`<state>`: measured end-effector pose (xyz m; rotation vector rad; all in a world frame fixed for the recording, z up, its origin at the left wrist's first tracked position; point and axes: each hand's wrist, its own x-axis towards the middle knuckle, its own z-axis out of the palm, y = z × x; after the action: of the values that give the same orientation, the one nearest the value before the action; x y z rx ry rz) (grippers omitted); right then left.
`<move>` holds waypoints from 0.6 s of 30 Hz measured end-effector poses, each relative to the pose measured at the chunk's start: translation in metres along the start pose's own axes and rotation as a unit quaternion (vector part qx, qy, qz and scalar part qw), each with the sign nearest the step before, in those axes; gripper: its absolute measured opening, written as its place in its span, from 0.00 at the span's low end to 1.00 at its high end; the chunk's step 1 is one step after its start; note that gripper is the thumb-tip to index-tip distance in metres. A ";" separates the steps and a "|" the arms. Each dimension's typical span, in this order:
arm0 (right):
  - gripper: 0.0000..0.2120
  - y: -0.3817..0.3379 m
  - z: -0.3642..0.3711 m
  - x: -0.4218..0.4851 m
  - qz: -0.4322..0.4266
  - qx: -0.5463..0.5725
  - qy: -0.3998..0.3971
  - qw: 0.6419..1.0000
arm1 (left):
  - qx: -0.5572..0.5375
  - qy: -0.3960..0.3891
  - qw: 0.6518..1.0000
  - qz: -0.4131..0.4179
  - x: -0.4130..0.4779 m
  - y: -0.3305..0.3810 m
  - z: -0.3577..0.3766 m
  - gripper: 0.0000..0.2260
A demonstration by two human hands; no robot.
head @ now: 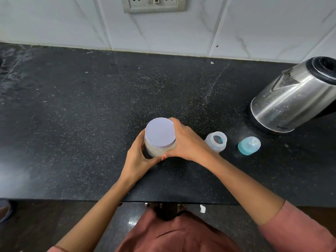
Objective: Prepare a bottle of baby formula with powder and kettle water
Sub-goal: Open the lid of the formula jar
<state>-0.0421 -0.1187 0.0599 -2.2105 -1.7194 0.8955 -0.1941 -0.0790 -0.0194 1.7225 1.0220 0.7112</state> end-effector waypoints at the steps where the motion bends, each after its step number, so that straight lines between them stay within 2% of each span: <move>1: 0.51 -0.001 -0.002 -0.001 0.003 -0.002 -0.013 1.000 | -0.006 -0.005 1.000 -0.001 0.000 -0.001 0.000 0.40; 4: 0.54 -0.007 -0.010 -0.003 0.001 -0.021 -0.040 0.999 | -0.033 -0.031 0.999 0.002 0.002 -0.001 0.001 0.41; 10: 0.47 -0.031 -0.020 0.002 -0.021 -0.101 -0.009 0.995 | -0.073 -0.043 0.996 0.003 0.011 0.003 0.004 0.47; 14: 0.44 -0.046 -0.011 0.006 -0.012 -0.195 0.004 0.981 | -0.081 -0.032 0.996 0.008 0.012 0.011 0.009 0.40; 18: 0.34 -0.051 -0.008 0.010 -0.038 -0.244 0.040 0.968 | -0.064 -0.014 0.998 0.003 0.010 0.020 0.008 0.34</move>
<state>-0.0772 -0.0923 0.0886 -2.3987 -2.1477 0.3810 -0.1762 -0.0771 -0.0033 1.6207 0.9322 0.7400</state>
